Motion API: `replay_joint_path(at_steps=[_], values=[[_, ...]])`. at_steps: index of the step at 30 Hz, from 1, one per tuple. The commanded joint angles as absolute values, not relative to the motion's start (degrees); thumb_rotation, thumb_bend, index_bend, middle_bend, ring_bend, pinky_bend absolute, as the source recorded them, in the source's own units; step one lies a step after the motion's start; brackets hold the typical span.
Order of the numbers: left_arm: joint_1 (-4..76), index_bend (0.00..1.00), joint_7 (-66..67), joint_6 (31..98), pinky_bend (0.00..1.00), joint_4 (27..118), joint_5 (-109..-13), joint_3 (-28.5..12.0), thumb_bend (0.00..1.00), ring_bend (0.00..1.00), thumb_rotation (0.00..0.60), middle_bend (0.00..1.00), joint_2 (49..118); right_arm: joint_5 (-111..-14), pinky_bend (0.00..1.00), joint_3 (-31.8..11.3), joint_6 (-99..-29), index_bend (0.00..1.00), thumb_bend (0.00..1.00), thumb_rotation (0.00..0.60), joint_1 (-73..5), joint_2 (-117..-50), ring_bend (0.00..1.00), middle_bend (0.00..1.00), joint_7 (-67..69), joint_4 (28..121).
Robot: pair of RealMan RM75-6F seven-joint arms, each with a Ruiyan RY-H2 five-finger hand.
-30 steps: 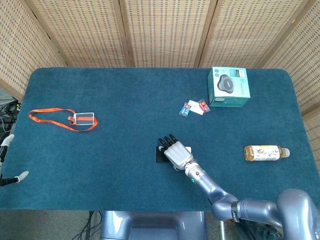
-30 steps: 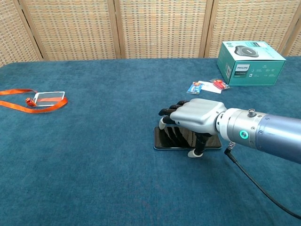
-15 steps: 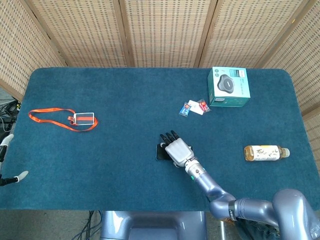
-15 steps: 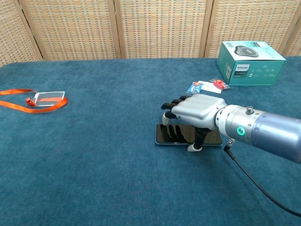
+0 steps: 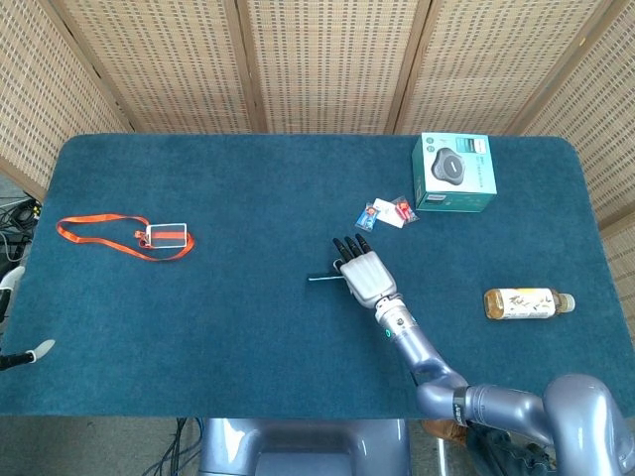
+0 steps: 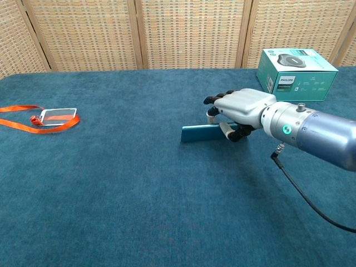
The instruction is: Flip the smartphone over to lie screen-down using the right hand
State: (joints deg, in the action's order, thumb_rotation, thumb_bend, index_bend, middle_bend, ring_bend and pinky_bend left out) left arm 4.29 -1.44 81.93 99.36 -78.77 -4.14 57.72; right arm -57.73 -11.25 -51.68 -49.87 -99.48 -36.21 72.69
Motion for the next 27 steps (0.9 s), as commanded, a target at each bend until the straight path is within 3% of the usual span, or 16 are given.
replay_joint_path(at_steps=[1, 8, 14, 17, 23, 27], values=[[4.2, 0.0, -1.6, 82.0, 0.0, 99.4, -78.8, -4.2, 0.0, 0.0, 0.6, 0.0, 57.6, -55.1, 0.0, -12.8, -51.2, 0.42, 0.87, 0.6, -50.8, -100.9, 0.0, 0.1, -36.6, 69.8], [4.3, 0.0, -2.6, 81.8, 0.0, 99.3, -78.3, -4.4, 0.0, 0.0, 0.6, 0.0, 57.3, -49.3, 0.0, -17.0, -50.9, 0.42, 0.81, 0.6, -54.5, -106.1, 0.0, 0.1, -39.2, 60.4], [4.5, 0.0, -3.7, 81.2, 0.0, 98.8, -77.4, -4.8, 0.0, 0.0, 0.6, 0.0, 57.0, -45.7, 0.0, -22.2, -52.0, 0.36, 0.63, 0.6, -59.3, -111.2, 0.0, 0.1, -40.3, 52.5], [4.6, 0.0, -4.3, 81.1, 0.0, 98.6, -77.2, -5.0, 0.0, 0.0, 0.6, 0.0, 56.8, -45.2, 0.0, -23.1, -52.3, 0.36, 0.64, 0.6, -60.5, -112.0, 0.0, 0.1, -41.2, 51.1], [4.6, 0.0, -5.3, 80.9, 0.0, 98.3, -77.4, -5.0, 0.0, 0.0, 0.6, 0.0, 56.5, -48.2, 0.0, -22.0, -54.5, 0.36, 0.64, 0.6, -59.0, -108.5, 0.0, 0.1, -40.0, 56.5], [4.2, 0.0, -5.6, 82.1, 0.0, 98.8, -79.2, -4.6, 0.0, 0.0, 0.6, 0.0, 56.2, -53.3, 0.0, -19.5, -58.8, 0.36, 0.62, 0.6, -54.2, -100.9, 0.0, 0.11, -37.2, 68.3]])
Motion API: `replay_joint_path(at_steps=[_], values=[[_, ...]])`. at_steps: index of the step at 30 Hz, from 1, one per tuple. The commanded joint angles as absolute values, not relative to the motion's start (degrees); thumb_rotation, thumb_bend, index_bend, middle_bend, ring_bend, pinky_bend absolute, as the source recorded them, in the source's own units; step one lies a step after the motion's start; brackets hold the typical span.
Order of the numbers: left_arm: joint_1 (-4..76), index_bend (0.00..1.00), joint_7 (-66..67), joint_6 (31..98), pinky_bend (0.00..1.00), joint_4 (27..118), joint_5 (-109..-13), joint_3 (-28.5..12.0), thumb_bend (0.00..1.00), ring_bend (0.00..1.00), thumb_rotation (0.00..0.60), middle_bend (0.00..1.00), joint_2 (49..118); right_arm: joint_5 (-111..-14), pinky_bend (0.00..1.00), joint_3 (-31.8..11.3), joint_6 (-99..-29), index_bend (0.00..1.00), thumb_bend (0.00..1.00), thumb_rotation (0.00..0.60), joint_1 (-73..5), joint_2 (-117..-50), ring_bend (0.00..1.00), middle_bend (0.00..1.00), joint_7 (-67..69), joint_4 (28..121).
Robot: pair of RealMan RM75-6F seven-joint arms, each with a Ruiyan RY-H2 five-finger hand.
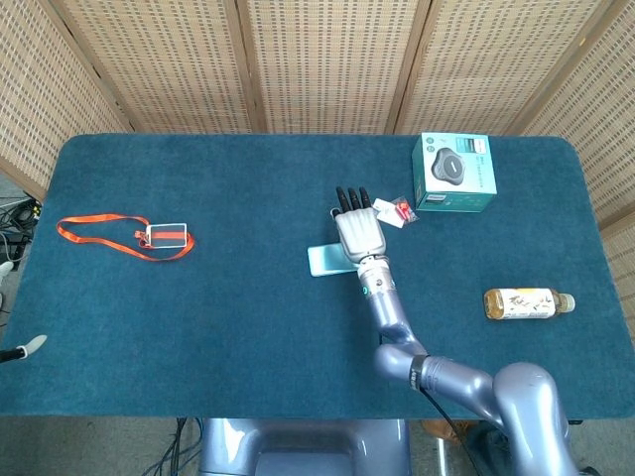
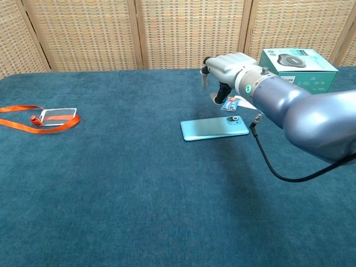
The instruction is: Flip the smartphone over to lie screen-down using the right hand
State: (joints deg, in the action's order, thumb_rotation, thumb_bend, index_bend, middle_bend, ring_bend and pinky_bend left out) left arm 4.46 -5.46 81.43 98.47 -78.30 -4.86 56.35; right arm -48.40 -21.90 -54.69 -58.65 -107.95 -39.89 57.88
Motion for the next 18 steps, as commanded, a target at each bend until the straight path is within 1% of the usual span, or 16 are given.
replay_joint_path(at_steps=[1, 2, 3, 5, 7, 8, 9, 10, 12, 14, 16, 18], values=[[4.0, 0.0, -5.8, 82.5, 0.0, 99.1, -79.9, -4.4, 0.0, 0.0, 0.6, 0.0, 56.1, -55.2, 0.0, -18.4, -60.3, 0.35, 0.62, 0.6, -52.2, -98.0, 0.0, 0.11, -36.1, 72.4], [3.9, 0.0, -5.8, 82.8, 0.0, 99.2, -80.3, -4.2, 0.0, 0.0, 0.6, 0.0, 56.1, -56.2, 0.0, -17.7, -61.1, 0.34, 0.62, 0.6, -51.2, -96.4, 0.0, 0.11, -35.5, 74.3], [3.7, 0.0, -5.9, 83.1, 0.0, 99.5, -81.0, -3.9, 0.0, 0.0, 0.6, 0.0, 56.0, -58.5, 0.0, -16.2, -63.2, 0.32, 0.61, 0.6, -48.8, -93.0, 0.0, 0.1, -34.4, 78.0], [3.5, 0.0, -5.7, 83.3, 0.0, 99.8, -81.7, -3.4, 0.0, 0.0, 0.6, 0.0, 55.9, -61.4, 0.0, -14.4, -65.7, 0.23, 0.5, 0.6, -45.4, -88.3, 0.0, 0.08, -31.7, 82.5], [3.4, 0.0, -5.7, 83.5, 0.0, 100.1, -82.6, -3.0, 0.0, 0.0, 0.6, 0.0, 55.8, -63.0, 0.0, -13.2, -67.9, 0.08, 0.35, 0.6, -42.0, -84.0, 0.0, 0.05, -28.5, 86.2], [3.4, 0.0, -5.7, 83.7, 0.0, 100.1, -83.0, -2.9, 0.0, 0.0, 0.6, 0.0, 55.9, -64.0, 0.0, -12.4, -68.8, 0.04, 0.3, 0.6, -40.1, -81.5, 0.0, 0.03, -26.5, 88.3], [3.3, 0.0, -5.6, 83.8, 0.0, 100.1, -83.5, -2.7, 0.0, 0.0, 0.6, 0.0, 55.9, -64.8, 0.0, -11.7, -69.6, 0.01, 0.22, 0.6, -38.6, -79.3, 0.0, 0.02, -24.9, 90.0], [3.4, 0.0, -5.4, 84.0, 0.0, 100.1, -84.2, -2.5, 0.0, 0.0, 0.6, 0.0, 56.0, -65.2, 0.0, -11.1, -71.1, 0.0, 0.13, 0.6, -36.5, -76.9, 0.0, 0.01, -23.1, 91.5], [3.3, 0.0, -5.1, 84.3, 0.0, 100.1, -85.3, -2.1, 0.0, 0.0, 0.6, 0.0, 56.3, -67.3, 0.0, -9.6, -73.7, 0.0, 0.03, 0.6, -32.9, -72.8, 0.0, 0.0, -19.6, 94.6], [3.3, 0.0, -4.8, 84.7, 0.0, 100.0, -86.2, -1.8, 0.0, 0.0, 0.6, 0.0, 56.5, -69.1, 0.0, -8.4, -75.9, 0.0, 0.0, 0.6, -29.9, -70.0, 0.0, 0.0, -16.2, 96.4], [3.1, 0.0, -3.8, 85.3, 0.0, 100.1, -87.7, -1.4, 0.0, 0.0, 0.6, 0.0, 56.6, -71.9, 0.0, -6.2, -81.0, 0.0, 0.0, 0.6, -25.0, -67.8, 0.0, 0.0, -12.3, 97.0], [2.8, 0.0, -3.1, 86.1, 0.0, 100.3, -88.5, -1.0, 0.0, 0.0, 0.6, 0.0, 56.6, -75.5, 0.0, -4.1, -85.3, 0.0, 0.0, 0.6, -21.5, -67.1, 0.0, 0.0, -9.6, 95.5]])
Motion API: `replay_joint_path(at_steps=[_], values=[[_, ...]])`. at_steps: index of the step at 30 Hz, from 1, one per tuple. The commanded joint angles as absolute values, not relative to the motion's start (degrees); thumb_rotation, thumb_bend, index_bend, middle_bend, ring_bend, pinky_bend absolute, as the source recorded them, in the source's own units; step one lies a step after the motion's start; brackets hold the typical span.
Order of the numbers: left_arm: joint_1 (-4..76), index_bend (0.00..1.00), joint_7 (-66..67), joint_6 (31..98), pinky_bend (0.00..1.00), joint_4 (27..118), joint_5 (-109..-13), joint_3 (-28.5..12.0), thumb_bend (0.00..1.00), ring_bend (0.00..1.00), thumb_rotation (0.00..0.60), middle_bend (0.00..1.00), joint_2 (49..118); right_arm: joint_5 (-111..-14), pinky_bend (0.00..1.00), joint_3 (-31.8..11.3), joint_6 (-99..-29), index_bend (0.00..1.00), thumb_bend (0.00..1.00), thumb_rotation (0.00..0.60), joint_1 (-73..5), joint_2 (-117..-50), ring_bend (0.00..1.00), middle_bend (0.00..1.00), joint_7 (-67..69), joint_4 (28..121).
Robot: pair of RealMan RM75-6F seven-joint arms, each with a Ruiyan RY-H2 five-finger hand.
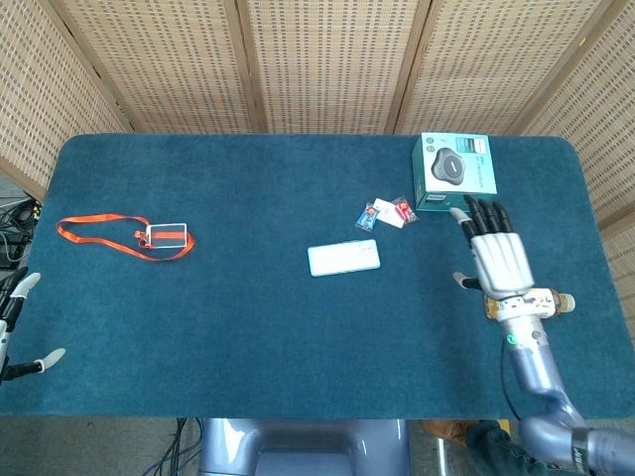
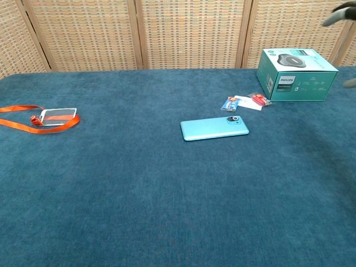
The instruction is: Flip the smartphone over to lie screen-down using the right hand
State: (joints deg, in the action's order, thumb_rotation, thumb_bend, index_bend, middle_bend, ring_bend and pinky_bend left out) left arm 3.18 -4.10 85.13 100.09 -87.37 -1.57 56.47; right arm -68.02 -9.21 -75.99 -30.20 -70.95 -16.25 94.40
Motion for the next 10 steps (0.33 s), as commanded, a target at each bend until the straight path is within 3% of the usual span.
replay_joint_path(at_steps=[1, 10], values=[[2.6, 0.0, -3.0, 86.6, 0.0, 100.5, -89.0, -0.8, 0.0, 0.0, 0.6, 0.0, 56.6, -77.1, 0.0, -3.1, -87.5, 0.0, 0.0, 0.6, -19.5, -66.9, 0.0, 0.0, -7.7, 94.5], [1.4, 0.0, -3.0, 88.6, 0.0, 100.6, -92.0, 0.7, 0.0, 0.0, 0.6, 0.0, 56.7, -83.5, 0.0, 0.5, -95.1, 0.0, 0.0, 0.6, -11.5, -64.5, 0.0, 0.0, -2.4, 91.8]])
